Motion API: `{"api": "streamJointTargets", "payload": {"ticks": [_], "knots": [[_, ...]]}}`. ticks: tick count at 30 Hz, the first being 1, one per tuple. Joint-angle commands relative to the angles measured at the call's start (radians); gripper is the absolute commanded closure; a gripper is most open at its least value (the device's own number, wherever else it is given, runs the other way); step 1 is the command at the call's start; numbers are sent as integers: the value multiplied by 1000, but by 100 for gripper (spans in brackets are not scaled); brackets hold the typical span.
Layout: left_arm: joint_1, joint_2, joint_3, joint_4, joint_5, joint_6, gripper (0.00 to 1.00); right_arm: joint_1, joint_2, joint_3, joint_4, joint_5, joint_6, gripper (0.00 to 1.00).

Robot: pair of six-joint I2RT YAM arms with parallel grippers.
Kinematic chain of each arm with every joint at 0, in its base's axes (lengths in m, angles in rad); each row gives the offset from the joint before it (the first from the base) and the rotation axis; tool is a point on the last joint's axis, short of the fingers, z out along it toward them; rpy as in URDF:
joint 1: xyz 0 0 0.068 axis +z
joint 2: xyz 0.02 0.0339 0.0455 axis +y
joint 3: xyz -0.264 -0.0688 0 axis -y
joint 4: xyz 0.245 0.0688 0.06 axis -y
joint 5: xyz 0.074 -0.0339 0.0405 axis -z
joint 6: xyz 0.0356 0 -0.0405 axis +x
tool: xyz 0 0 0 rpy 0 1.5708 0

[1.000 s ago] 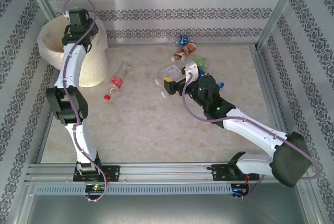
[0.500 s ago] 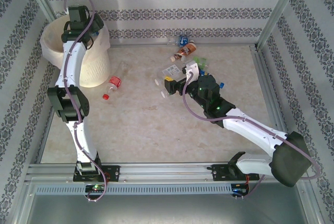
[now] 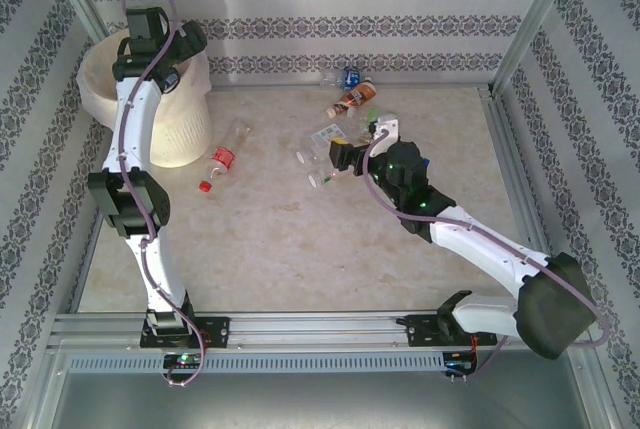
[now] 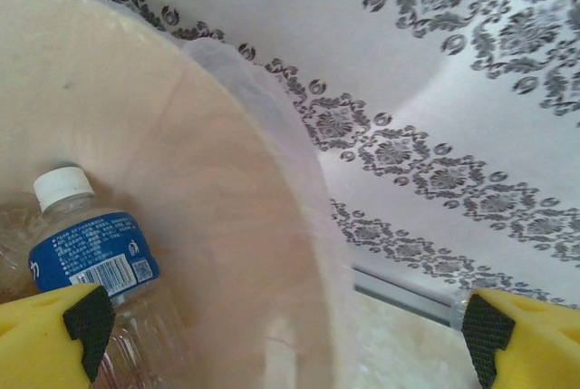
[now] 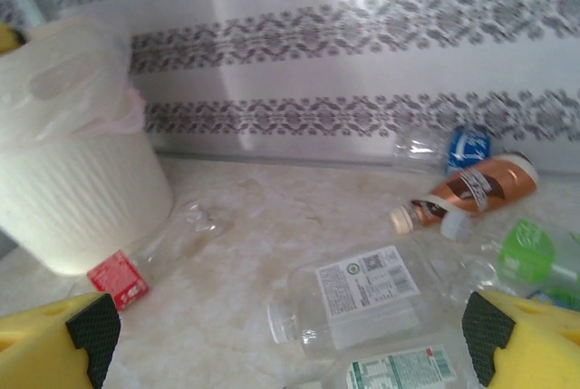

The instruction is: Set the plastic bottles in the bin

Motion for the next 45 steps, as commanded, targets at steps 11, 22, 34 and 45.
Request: {"api": "streamJointTargets", "payload": {"ticks": [11, 22, 34, 45], "knots": [[-187, -177, -52, -22, 15, 83, 0, -76, -15, -70, 10, 116, 178, 2], [-377, -269, -321, 140, -29, 59, 0, -122, 64, -19, -146, 131, 274, 2], [-422, -259, -494, 155, 0, -29, 0, -143, 190, 59, -262, 137, 501, 2], [-422, -311, -641, 165, -57, -60, 0, -162, 443, 324, -524, 36, 724, 2]]}}
